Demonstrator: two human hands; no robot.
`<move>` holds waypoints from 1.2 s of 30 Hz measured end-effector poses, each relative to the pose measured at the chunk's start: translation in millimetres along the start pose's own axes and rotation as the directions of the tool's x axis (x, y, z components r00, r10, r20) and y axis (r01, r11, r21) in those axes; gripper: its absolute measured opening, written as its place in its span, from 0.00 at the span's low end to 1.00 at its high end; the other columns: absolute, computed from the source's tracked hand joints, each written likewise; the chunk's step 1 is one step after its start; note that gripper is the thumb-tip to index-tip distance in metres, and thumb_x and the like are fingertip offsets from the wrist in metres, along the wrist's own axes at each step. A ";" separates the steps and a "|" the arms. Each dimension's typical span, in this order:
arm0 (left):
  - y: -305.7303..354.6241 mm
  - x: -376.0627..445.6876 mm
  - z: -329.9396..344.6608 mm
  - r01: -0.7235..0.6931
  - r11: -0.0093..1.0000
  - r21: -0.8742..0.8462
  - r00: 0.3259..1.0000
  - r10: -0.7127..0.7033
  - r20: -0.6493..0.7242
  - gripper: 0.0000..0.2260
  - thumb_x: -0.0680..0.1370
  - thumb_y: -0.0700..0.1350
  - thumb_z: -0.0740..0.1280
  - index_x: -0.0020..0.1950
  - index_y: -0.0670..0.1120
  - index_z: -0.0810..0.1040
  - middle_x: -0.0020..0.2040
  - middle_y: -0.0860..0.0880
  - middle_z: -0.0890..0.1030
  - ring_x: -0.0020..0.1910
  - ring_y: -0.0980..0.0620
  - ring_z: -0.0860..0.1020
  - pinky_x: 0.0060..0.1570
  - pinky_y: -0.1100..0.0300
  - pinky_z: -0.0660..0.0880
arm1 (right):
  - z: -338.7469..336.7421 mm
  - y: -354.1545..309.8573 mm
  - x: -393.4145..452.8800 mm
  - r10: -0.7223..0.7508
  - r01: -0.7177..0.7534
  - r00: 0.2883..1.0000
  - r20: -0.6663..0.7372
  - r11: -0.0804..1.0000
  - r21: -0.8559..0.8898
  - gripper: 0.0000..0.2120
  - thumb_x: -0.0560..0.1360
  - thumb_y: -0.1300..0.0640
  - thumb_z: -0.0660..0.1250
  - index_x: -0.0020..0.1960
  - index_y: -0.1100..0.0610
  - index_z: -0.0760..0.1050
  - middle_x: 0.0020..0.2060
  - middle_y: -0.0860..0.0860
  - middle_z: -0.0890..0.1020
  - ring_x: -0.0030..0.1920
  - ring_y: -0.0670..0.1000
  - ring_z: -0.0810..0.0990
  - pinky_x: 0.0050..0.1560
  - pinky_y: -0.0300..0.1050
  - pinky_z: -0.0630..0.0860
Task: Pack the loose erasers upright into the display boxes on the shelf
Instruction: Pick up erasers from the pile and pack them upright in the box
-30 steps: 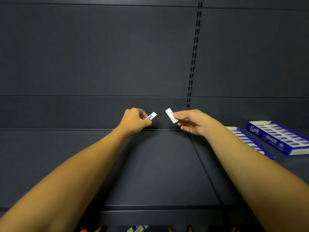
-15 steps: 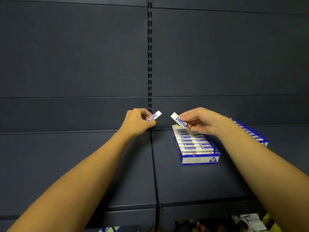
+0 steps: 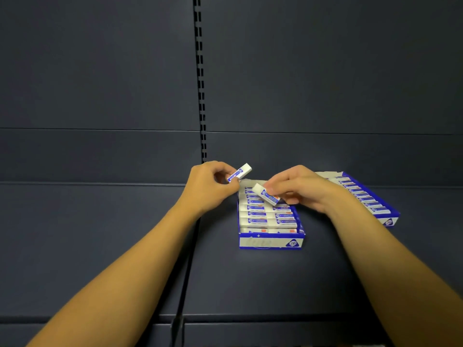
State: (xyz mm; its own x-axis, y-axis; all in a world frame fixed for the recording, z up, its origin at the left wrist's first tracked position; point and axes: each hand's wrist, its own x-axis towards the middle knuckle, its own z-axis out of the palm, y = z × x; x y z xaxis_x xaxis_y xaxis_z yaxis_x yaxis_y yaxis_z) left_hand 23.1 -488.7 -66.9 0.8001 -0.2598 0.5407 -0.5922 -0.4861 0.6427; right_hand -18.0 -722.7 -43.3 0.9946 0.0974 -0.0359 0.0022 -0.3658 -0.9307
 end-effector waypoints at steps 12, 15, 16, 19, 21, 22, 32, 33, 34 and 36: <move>-7.9 4.4 3.1 -0.051 0.998 0.034 0.999 0.051 -0.016 0.07 0.72 0.42 0.75 0.49 0.50 0.86 0.40 0.57 0.82 0.38 0.62 0.77 0.37 0.73 0.69 | 0.7 -8.9 -7.7 -0.049 0.061 0.997 0.056 0.970 -0.236 0.05 0.75 0.59 0.73 0.47 0.54 0.87 0.43 0.56 0.87 0.45 0.54 0.81 0.43 0.46 0.75; -8.4 3.0 3.8 -0.043 0.998 0.038 0.999 0.043 -0.004 0.07 0.71 0.42 0.74 0.48 0.50 0.86 0.41 0.57 0.83 0.41 0.60 0.78 0.38 0.72 0.70 | 5.5 -12.9 -15.3 -0.063 0.088 0.993 0.103 0.960 -0.264 0.05 0.74 0.62 0.74 0.48 0.55 0.87 0.43 0.50 0.87 0.49 0.50 0.85 0.51 0.46 0.80; -8.1 2.7 3.9 -0.040 0.998 0.039 0.999 0.041 -0.002 0.08 0.71 0.42 0.74 0.48 0.51 0.86 0.41 0.57 0.83 0.42 0.59 0.78 0.39 0.72 0.71 | 8.2 -14.3 -17.3 -0.066 0.102 0.989 0.130 0.950 -0.294 0.05 0.74 0.62 0.74 0.47 0.54 0.87 0.42 0.49 0.87 0.47 0.48 0.85 0.51 0.45 0.81; -7.4 2.4 3.0 -0.039 0.998 0.041 0.999 0.038 0.006 0.08 0.71 0.42 0.74 0.48 0.51 0.85 0.41 0.58 0.83 0.43 0.59 0.78 0.39 0.73 0.70 | 17.7 -16.9 -20.3 -0.039 0.106 0.984 0.173 0.909 -0.402 0.05 0.74 0.60 0.75 0.47 0.52 0.88 0.41 0.47 0.87 0.45 0.47 0.85 0.52 0.47 0.81; -7.5 2.2 2.5 -0.033 0.999 0.043 0.999 0.033 0.013 0.08 0.71 0.42 0.74 0.48 0.51 0.85 0.42 0.58 0.83 0.43 0.60 0.78 0.39 0.73 0.70 | 22.7 -18.8 -21.8 -0.014 0.096 0.985 0.174 0.875 -0.475 0.05 0.73 0.57 0.75 0.48 0.50 0.87 0.39 0.43 0.87 0.44 0.44 0.84 0.49 0.45 0.81; -7.8 2.0 2.3 -0.031 0.999 0.042 0.999 0.031 0.015 0.08 0.71 0.42 0.74 0.48 0.51 0.85 0.42 0.57 0.83 0.43 0.60 0.78 0.40 0.73 0.71 | 24.8 -20.1 -22.8 -0.008 0.099 0.984 0.178 0.857 -0.506 0.05 0.73 0.56 0.75 0.48 0.49 0.87 0.37 0.41 0.86 0.42 0.41 0.84 0.45 0.41 0.80; -6.9 1.7 0.3 -0.024 0.999 0.021 0.999 0.024 0.035 0.09 0.71 0.42 0.74 0.47 0.54 0.84 0.43 0.58 0.83 0.43 0.62 0.77 0.40 0.73 0.70 | 32.0 -24.4 -26.0 -0.001 0.147 0.974 0.227 0.767 -0.624 0.04 0.72 0.51 0.77 0.47 0.48 0.87 0.28 0.35 0.81 0.35 0.37 0.81 0.37 0.34 0.74; -6.8 1.7 0.5 -0.024 0.999 0.022 0.999 0.024 0.035 0.09 0.71 0.41 0.74 0.47 0.54 0.84 0.43 0.58 0.83 0.42 0.62 0.77 0.40 0.73 0.71 | 32.2 -24.8 -26.1 0.000 0.145 0.974 0.226 0.768 -0.624 0.04 0.72 0.51 0.77 0.46 0.48 0.87 0.29 0.36 0.82 0.37 0.37 0.82 0.37 0.34 0.75; -6.9 1.7 0.8 -0.024 0.999 0.023 0.999 0.023 0.034 0.09 0.71 0.41 0.74 0.47 0.54 0.84 0.43 0.58 0.83 0.42 0.62 0.77 0.40 0.73 0.71 | 32.6 -25.5 -25.8 0.000 0.144 0.975 0.224 0.766 -0.626 0.04 0.72 0.51 0.77 0.46 0.48 0.87 0.30 0.36 0.83 0.38 0.38 0.83 0.38 0.34 0.75; -6.8 1.9 1.2 -0.025 0.999 0.026 0.999 0.024 0.033 0.09 0.71 0.41 0.74 0.47 0.53 0.84 0.43 0.57 0.83 0.42 0.62 0.77 0.40 0.73 0.70 | 33.5 -26.3 -25.1 -0.003 0.135 0.978 0.207 0.770 -0.624 0.03 0.71 0.52 0.78 0.45 0.48 0.87 0.32 0.38 0.84 0.39 0.38 0.83 0.39 0.34 0.77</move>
State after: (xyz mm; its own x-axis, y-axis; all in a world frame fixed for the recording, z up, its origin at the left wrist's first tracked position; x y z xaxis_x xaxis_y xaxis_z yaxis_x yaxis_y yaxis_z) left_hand 28.8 -486.9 -70.9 0.7881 -0.2988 0.5381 -0.6095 -0.5005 0.6148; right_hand -46.5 -684.5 -30.1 0.9514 0.2886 -0.1074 0.2008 -0.8459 -0.4941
